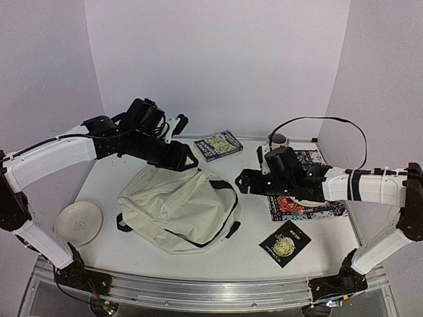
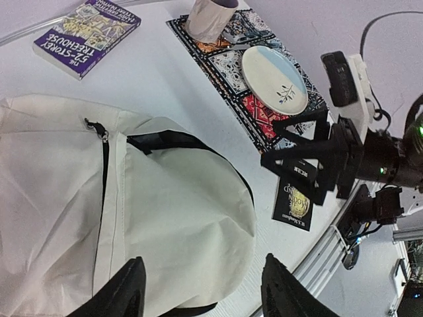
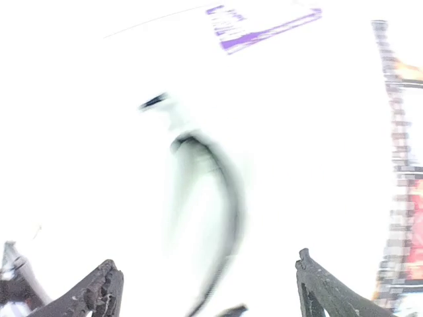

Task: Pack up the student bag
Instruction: Move the student bag to the center of the board.

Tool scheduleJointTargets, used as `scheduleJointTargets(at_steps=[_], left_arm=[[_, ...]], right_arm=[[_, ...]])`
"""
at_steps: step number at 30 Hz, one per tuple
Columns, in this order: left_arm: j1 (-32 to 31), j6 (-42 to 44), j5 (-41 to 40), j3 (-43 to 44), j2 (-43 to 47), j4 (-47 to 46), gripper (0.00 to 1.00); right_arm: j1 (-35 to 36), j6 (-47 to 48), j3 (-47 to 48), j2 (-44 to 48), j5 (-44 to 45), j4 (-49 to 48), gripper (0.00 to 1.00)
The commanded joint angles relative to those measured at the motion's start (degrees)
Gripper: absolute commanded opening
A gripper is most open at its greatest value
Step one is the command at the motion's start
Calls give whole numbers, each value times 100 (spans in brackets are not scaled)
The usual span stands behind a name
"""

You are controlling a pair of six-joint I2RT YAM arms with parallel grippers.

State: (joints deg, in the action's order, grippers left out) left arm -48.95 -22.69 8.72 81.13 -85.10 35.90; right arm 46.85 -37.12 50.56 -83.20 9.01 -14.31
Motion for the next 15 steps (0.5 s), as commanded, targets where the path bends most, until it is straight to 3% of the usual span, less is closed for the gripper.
scheduleJointTargets(at_steps=[1, 7, 15], left_arm=[[0, -48, -290, -140, -194, -258, 69], [-1, -153, -827, -370, -616, -266, 83], [101, -314, -2046, -815, -964, -268, 93]], right_arm=[[-176, 385, -60, -174, 412, 440, 84], [-119, 439, 308, -1166, 134, 451, 68], [504, 458, 1159, -2273, -469, 109, 60]])
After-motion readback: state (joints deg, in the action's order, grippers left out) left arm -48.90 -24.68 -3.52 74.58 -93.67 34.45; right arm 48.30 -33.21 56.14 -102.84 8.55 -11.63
